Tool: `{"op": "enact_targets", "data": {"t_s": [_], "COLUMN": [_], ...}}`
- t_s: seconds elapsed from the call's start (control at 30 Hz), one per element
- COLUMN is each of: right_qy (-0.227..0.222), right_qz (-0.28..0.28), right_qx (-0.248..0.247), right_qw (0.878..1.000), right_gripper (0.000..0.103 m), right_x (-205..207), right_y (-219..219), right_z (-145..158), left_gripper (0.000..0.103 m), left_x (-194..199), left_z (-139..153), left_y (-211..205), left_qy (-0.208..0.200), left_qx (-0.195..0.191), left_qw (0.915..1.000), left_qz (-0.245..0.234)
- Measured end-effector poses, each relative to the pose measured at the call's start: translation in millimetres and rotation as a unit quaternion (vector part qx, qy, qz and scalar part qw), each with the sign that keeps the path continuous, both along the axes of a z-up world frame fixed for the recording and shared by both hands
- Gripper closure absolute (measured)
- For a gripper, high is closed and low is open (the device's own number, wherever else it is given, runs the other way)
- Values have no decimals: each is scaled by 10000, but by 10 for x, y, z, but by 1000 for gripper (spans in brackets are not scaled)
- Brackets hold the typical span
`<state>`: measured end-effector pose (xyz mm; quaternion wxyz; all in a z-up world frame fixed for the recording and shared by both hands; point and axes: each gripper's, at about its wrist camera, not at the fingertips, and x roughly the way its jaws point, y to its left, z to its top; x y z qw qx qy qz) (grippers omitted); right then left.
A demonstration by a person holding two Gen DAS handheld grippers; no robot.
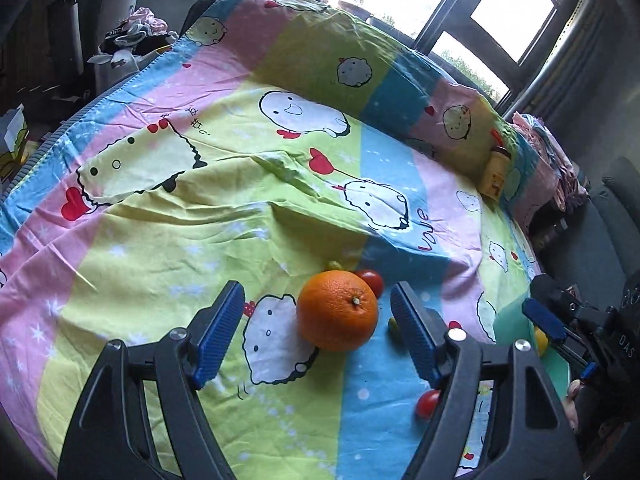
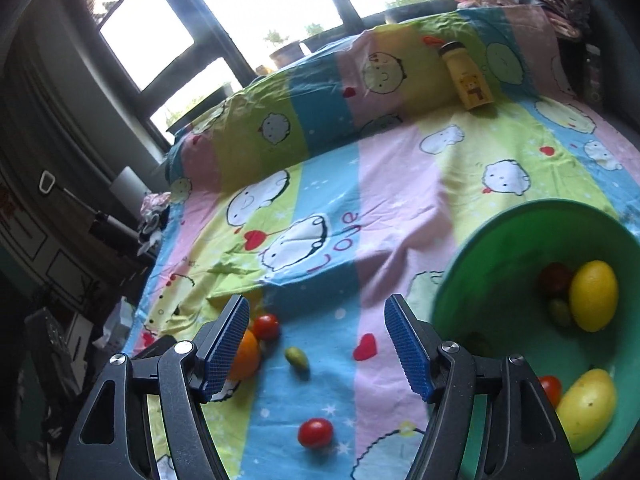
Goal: Organize fruits
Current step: 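Move the right gripper to the orange and close around it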
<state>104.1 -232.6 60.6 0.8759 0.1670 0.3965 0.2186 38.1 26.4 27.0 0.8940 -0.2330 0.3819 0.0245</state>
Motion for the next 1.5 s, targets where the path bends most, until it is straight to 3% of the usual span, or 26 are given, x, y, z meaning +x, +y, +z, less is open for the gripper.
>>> {"op": "enact_targets", "data": {"t_s": [0.1, 0.23, 0.47, 0.77, 1.23, 1.5], "right_qy": [183, 567, 1195, 1418, 1653, 1573], "right_qz": [496, 1065, 1389, 1446, 1574, 1513], "right_qx": [281, 540, 683, 442, 588, 516], "right_qw": [9982, 9912, 9807, 9783, 9718, 9745], "right_gripper": [32, 32, 32, 32, 33, 39], "right_x": [100, 235, 391, 440, 455, 432], "right_y": [278, 607, 846, 1001, 1054, 1051], "right_z": [-80, -269, -592, -740, -874, -885], "left_gripper": [27, 27, 28, 32, 39, 42], "left_x": [31, 109, 218, 307, 316, 310], "left_z": [-78, -186, -326, -459, -475, -462], "left_y": [25, -29, -153, -206, -300, -356], "left_qy": [47, 226, 466, 786, 647, 565], "left_qx": [-219, -184, -50, -121, 210, 396], "left_qw": [9997, 9993, 9977, 9947, 9942, 9939], "left_qz": [-81, -255, -489, -653, -834, -857]}}
